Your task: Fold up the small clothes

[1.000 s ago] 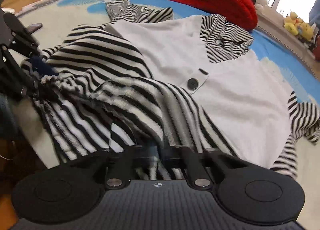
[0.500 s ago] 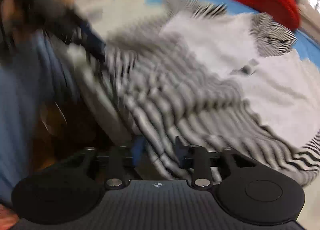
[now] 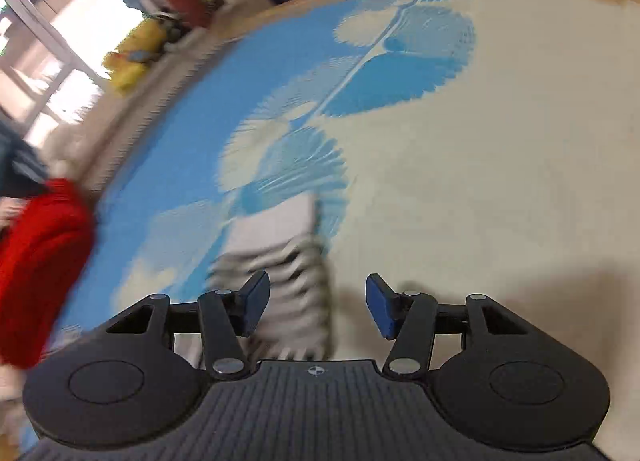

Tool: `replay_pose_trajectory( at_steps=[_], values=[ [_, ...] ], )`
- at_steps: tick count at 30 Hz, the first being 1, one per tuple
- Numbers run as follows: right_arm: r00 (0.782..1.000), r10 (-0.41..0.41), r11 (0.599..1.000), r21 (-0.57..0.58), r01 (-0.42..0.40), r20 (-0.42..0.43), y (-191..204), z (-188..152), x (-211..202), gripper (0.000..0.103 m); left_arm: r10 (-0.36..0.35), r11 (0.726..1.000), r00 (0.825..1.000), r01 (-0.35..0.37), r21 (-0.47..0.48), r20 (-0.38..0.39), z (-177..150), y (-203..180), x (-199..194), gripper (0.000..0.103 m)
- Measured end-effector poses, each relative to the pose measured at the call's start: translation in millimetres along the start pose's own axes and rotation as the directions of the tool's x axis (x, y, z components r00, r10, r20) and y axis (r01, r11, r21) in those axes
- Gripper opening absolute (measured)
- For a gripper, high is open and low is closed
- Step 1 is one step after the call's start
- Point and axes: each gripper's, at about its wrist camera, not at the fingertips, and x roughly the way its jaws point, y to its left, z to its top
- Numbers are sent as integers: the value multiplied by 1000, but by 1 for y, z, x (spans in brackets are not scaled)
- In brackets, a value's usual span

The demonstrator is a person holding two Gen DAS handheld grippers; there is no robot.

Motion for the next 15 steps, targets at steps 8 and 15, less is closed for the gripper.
replay_pose_trajectory(
  at_steps=[8, 15],
  values=[
    [999, 0, 977, -211, 6, 33, 23, 14, 24, 5, 105, 980, 994, -101, -174, 14, 19, 17, 46, 92],
    [939, -300, 953, 103, 286, 166, -124, 58, -57, 13, 154, 974, 985, -137, -180, 81, 23, 24, 40, 92]
  ],
)
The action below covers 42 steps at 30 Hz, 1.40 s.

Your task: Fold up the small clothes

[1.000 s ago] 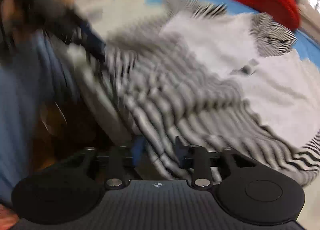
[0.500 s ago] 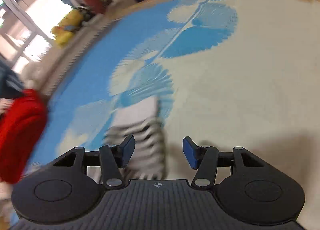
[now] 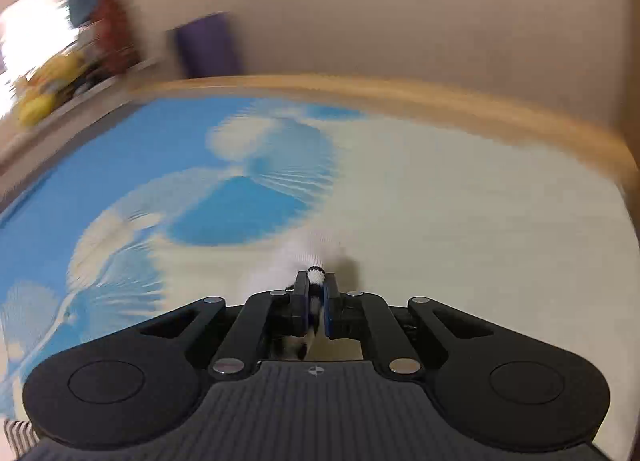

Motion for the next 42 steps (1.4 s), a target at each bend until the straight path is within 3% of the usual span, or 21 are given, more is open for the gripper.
replay_pose_trajectory(
  at_steps=[1, 3, 4, 6, 8, 10, 12, 15, 17, 18, 19, 24, 28, 29, 30, 32, 33, 35, 37, 40, 42],
  values=[
    [999, -54, 996, 68, 54, -5, -18, 0, 2, 17, -4, 1000, 1000, 4, 4, 7, 1, 0, -2, 92],
    [990, -141, 979, 151, 139, 2, -45, 0, 1, 38, -11, 1000, 1000, 10, 3, 19, 2, 0, -8, 92],
    [991, -131, 976, 178, 127, 12, -54, -3, -4, 44, -14, 1000, 1000, 14, 2, 22, 3, 0, -10, 92],
    [999, -19, 982, 186, 13, 33, -63, -8, -12, 49, -13, 1000, 1000, 13, 13, 28, 4, 0, -14, 92],
    [990, 142, 979, 147, -138, -13, -67, -17, -18, 51, -9, 1000, 999, 8, 30, 33, 4, 0, -16, 92],
    [950, 293, 948, 161, -274, -111, -65, -30, -14, 57, -10, 999, 1000, 9, 38, 28, 4, -2, -16, 92],
    [911, 374, 917, 215, -336, -173, -59, -40, -3, 65, -20, 999, 1000, 19, 31, 22, 2, -5, -15, 92],
    [893, 434, 884, 246, -396, -122, -42, -43, 14, 65, -41, 998, 999, 41, 38, 19, 2, -15, -14, 92],
    [905, 417, 894, 215, -393, -80, -27, -40, 27, 60, -59, 997, 998, 58, 55, 19, 2, -23, -16, 92],
    [915, 398, 907, 175, -383, -62, -22, -40, 33, 24, -68, 996, 998, 66, 64, 19, 3, -26, -17, 92],
    [927, 372, 921, 146, -360, -58, -25, -45, 22, 2, -78, 994, 997, 77, 72, 21, 4, -30, -19, 92],
    [945, 328, 921, 218, -323, 11, -38, -49, -52, 5, -101, 990, 994, 96, 101, 44, 11, -40, -25, 92],
    [950, 298, 943, 126, -308, 95, 6, -21, -95, 9, -109, 991, 993, 105, 82, 42, 9, -43, -19, 92],
    [953, 284, 947, 127, -296, 101, 21, -12, -89, 14, -105, 992, 994, 103, 71, 37, 8, -43, -17, 92],
    [956, 275, 950, 123, -286, 98, 37, -3, -75, 34, -103, 993, 994, 101, 63, 33, 6, -43, -15, 92],
    [952, 300, 952, 51, -303, 69, 63, 11, -33, 63, -101, 993, 995, 100, 57, 22, 2, -41, -14, 92],
    [966, 255, 967, 19, -256, 43, 68, 15, -13, 57, -98, 993, 995, 96, 62, 20, 1, -40, -14, 92],
    [991, 133, 986, 98, -133, 11, 53, 15, 5, 57, -97, 992, 995, 95, 83, 22, 0, -36, -15, 92],
    [985, 171, 966, 191, -175, 37, 17, 8, 7, 57, -87, 992, 996, 84, 95, 32, 2, -30, -13, 93],
    [996, 93, 991, 101, -92, 0, -11, -8, 20, 66, -51, 997, 998, 49, 53, 44, 8, -19, -2, 93],
    [992, 107, 993, 47, -105, -59, -18, -21, 33, 68, -15, 1000, 997, 14, 18, 73, 13, -10, 7, 93]
  ],
)
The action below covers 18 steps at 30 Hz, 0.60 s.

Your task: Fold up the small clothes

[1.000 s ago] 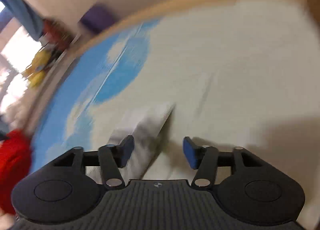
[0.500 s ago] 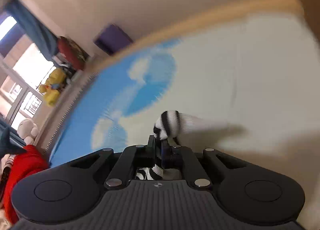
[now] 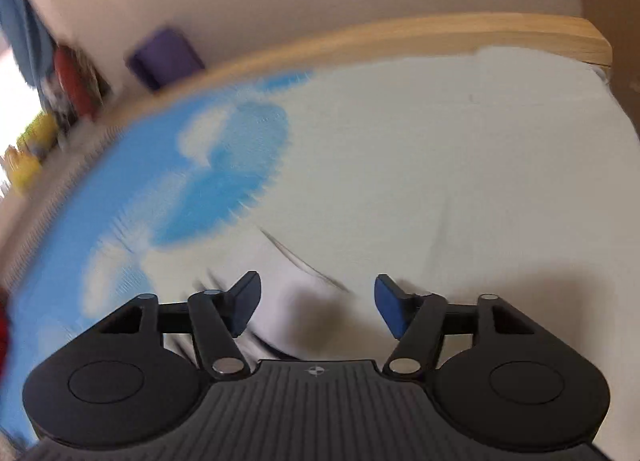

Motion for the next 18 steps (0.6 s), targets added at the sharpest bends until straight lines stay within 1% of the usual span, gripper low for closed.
replay_pose_trajectory(
  at_steps=[1, 2, 3, 4, 5, 6, 7, 8, 10, 11, 12, 13, 14, 15, 16, 17, 18],
  values=[
    [999, 30, 999, -38, -29, 31, 3, -7, 1, 72, 25, 999, 1000, -24, -26, 9, 3, 5, 5, 93],
    [997, 74, 994, -80, -72, 27, 10, -11, 2, 76, 43, 997, 999, -42, -59, 14, 7, 11, 12, 93],
    [992, 127, 986, -108, -127, -12, 17, -15, 6, 74, 62, 994, 998, -60, -93, 15, 12, 17, 19, 94],
    [989, 146, 978, -149, -148, -22, 27, -20, 7, 68, 84, 989, 996, -81, -123, 16, 16, 22, 24, 94],
    [995, 96, 972, -216, -94, -4, 38, -25, 8, 24, 100, 984, 995, -96, -149, 18, 21, 27, 29, 94],
    [999, -26, 950, -311, 31, 21, 51, -30, 15, 11, 103, 982, 994, -99, -162, 17, 27, 31, 34, 94],
    [996, -73, 946, -313, 86, 52, 53, -29, 18, 11, 101, 981, 995, -97, -167, 17, 32, 33, 37, 94],
    [991, -110, 950, -284, 126, 72, 52, -24, 21, 11, 96, 981, 995, -92, -170, 18, 39, 33, 39, 94],
    [984, -156, 952, -251, 174, 88, 49, -20, 20, 13, 71, 980, 997, -65, -186, 25, 51, 34, 44, 94],
    [980, -176, 948, -250, 195, 98, 52, -20, 24, 18, 57, 980, 998, -51, -192, 26, 58, 33, 48, 94],
    [973, -200, 934, -276, 225, 114, 59, -22, 24, 34, 56, 980, 998, -51, -192, 21, 64, 32, 54, 95],
    [967, -224, 921, -298, 250, 119, 63, -25, 24, 48, 68, 980, 998, -65, -186, 11, 69, 30, 62, 95],
    [955, -266, 905, -308, 294, 129, 67, -29, 20, 73, 105, 979, 994, -104, -175, -3, 74, 29, 72, 95],
    [934, -317, 889, -291, 353, 165, 68, -34, 16, 79, 149, 976, 989, -147, -160, 3, 78, 27, 80, 95],
    [921, -333, 885, -270, 380, 203, 65, -38, 3, 79, 191, 972, 981, -186, -142, 24, 83, 27, 88, 95],
    [912, -336, 885, -252, 391, 234, 59, -43, -15, 79, 236, 965, 971, -229, -125, 45, 88, 26, 95, 95],
    [906, -335, 887, -238, 396, 259, 62, -46, -22, 79, 264, 960, 963, -256, -117, 57, 92, 27, 101, 95]
  ],
)
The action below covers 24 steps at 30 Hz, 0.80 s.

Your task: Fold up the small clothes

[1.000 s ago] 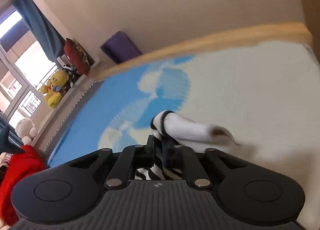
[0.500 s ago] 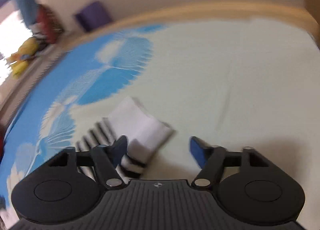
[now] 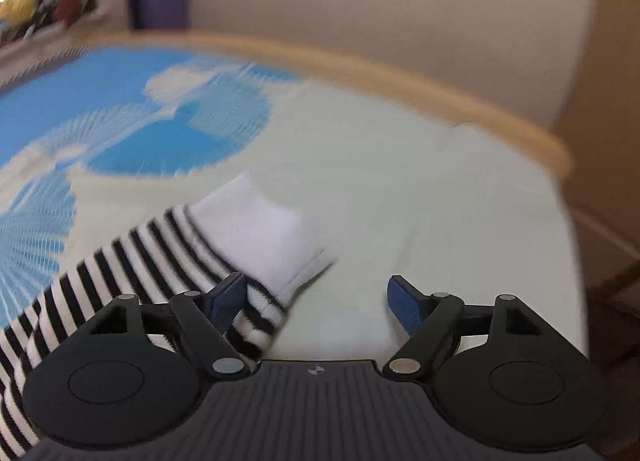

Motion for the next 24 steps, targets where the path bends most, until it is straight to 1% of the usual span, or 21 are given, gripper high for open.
replay_pose_trajectory(
  at_steps=[1, 2, 3, 4, 5, 6, 7, 9, 10, 12, 13, 14, 15, 16, 17, 18, 20, 21, 22, 23, 24],
  values=[
    [1000, 3, 1000, 11, -3, 20, -1, -3, -12, 79, 17, 1000, 1000, -17, 8, 13, 5, 0, 5, 93],
    [999, 13, 1000, 19, -14, 32, 0, -5, -21, 80, 25, 1000, 999, -26, 12, 29, 10, 0, 10, 86],
    [999, 30, 999, 20, -31, 38, 3, -5, -29, 80, 25, 999, 999, -26, 22, 46, 15, 2, 13, 39],
    [998, 49, 999, 18, -50, 42, 9, -5, -39, 79, 21, 999, 999, -22, 32, 39, 21, 5, 17, 6],
    [996, 67, 998, 15, -68, 52, 17, -6, -49, 79, 17, 1000, 1000, -17, 5, 26, 28, 12, 20, 3],
    [994, 85, 996, 3, -86, 61, 28, -7, -57, 79, 17, 1000, 999, -16, -17, 46, 34, 19, 18, 3],
    [992, 108, 994, -16, -107, 66, 40, -8, -66, 78, 35, 999, 996, -34, -13, 79, 38, 24, 14, 3],
    [981, 180, 982, -66, -175, 69, 71, -13, -83, 78, 107, 994, 988, -108, -2, 107, 45, 42, 9, 2],
    [974, 218, 972, -100, -210, 69, 86, -18, -92, 78, 136, 991, 985, -136, -10, 103, 48, 57, 10, 2],
    [953, 294, 942, -188, -277, 70, 117, -30, -113, 76, 165, 986, 984, -163, -40, 73, 51, 94, 13, 2],
    [944, 322, 927, -226, -300, 68, 128, -35, -122, 76, 159, 986, 985, -156, -55, 60, 51, 112, 14, 3],
    [938, 341, 913, -259, -315, 62, 138, -38, -128, 77, 144, 988, 987, -139, -63, 66, 50, 123, 12, 3],
    [936, 350, 901, -293, -321, 49, 147, -42, -133, 79, 136, 990, 988, -132, -54, 77, 49, 131, 10, 3],
    [938, 344, 895, -314, -317, 33, 152, -42, -132, 80, 133, 991, 988, -131, -38, 83, 48, 134, 8, 3],
    [944, 328, 896, -323, -305, 18, 155, -43, -129, 80, 127, 992, 988, -125, -30, 89, 48, 136, 7, 3],
    [954, 299, 907, -312, -284, 1, 153, -41, -123, 81, 122, 992, 988, -119, -39, 91, 47, 136, 6, 4],
    [964, 261, 926, -270, -263, -44, 140, -36, -114, 81, 131, 989, 988, -125, -72, 85, 48, 139, 3, 12],
    [968, 242, 939, -235, -250, -64, 127, -32, -112, 81, 149, 986, 984, -141, -85, 94, 50, 141, -1, 24],
    [971, 229, 949, -208, -238, -67, 116, -29, -112, 81, 170, 983, 978, -159, -93, 117, 50, 142, -9, 44],
    [974, 221, 956, -185, -228, -58, 105, -28, -117, 81, 175, 982, 973, -163, -92, 148, 51, 142, -18, 54],
    [974, 225, 962, -156, -226, -25, 92, -23, -127, 81, 165, 985, 967, -153, -77, 195, 52, 138, -31, 64]
  ],
)
